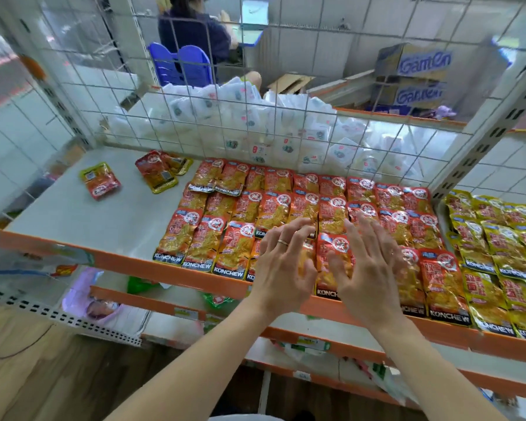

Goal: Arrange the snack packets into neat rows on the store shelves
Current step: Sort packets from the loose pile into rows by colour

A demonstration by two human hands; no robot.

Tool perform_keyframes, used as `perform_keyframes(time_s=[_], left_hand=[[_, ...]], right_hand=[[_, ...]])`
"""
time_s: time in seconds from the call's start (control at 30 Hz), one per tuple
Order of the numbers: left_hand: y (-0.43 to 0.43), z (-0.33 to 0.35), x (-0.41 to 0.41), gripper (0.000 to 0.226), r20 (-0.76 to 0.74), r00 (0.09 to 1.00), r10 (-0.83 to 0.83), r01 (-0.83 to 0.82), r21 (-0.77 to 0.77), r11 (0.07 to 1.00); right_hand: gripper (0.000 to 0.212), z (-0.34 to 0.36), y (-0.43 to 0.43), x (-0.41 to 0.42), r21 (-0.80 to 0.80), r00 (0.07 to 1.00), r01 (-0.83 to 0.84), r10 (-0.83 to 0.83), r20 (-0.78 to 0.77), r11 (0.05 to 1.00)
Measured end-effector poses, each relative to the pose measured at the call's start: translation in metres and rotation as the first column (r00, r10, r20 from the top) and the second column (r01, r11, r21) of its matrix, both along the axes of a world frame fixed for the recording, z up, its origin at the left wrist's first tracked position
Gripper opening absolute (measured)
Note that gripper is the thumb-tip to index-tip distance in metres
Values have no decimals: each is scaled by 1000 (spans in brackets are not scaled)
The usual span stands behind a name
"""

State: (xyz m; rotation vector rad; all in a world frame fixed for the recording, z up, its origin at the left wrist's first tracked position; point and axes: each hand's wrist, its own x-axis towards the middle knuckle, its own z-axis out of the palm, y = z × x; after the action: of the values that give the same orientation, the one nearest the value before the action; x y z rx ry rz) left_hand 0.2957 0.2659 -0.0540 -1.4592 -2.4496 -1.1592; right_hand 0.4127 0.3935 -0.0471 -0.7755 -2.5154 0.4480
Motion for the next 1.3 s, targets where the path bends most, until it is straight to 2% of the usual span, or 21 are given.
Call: perform_keyframes(time_s=[0.13,0.27,0.43,0.6,0.7,0.77,0.87,0.97,1.03,1.13,1.23,1.3], left_hand=[[-36,12,-48,54,-33,997,66,-64,67,996],[-90,21,-116,50,-55,976,210,-202,115,973],[-163,12,-208,54,-55,921,385,-382,58,922],[-218,6,-283,54,-61,846,530,-530,19,848],[-241,6,-317,54,-65,824,563,-567,-84,820],[-250,6,-338,60,-92,832,547,-554,-182,812],[-255,8,-369,67,-139,898,417,-437,-364,822],[-250,8,-391,75,-224,946,235,-323,-574,753],[-245,9,-398,71,-218,956,195,-291,-642,709],[-241,9,-403,62,-199,948,248,-318,-609,727],[-244,4,-407,43,-293,930,224,-354,-538,765],[-247,0,-408,38,-343,922,181,-342,-498,797]], right_hand=[[55,16,-29,-58,19,998,-45,46,-50,999],[52,22,-76,-129,10,989,-130,130,-75,991],[52,21,-129,-217,-29,967,-255,254,-27,967],[55,20,-172,-300,-77,953,-283,290,92,956],[55,16,-190,-345,-96,941,-276,289,176,956],[58,14,-197,-370,-115,941,-235,255,221,965],[59,8,-200,-401,-121,927,-150,182,327,981],[56,4,-201,-417,-107,910,-92,127,394,990],[52,3,-202,-423,-73,909,-92,113,402,993],[50,5,-209,-426,23,885,-165,138,444,986],[46,7,-214,-428,102,840,-295,208,501,950],[41,10,-211,-430,107,837,-324,232,495,940]])
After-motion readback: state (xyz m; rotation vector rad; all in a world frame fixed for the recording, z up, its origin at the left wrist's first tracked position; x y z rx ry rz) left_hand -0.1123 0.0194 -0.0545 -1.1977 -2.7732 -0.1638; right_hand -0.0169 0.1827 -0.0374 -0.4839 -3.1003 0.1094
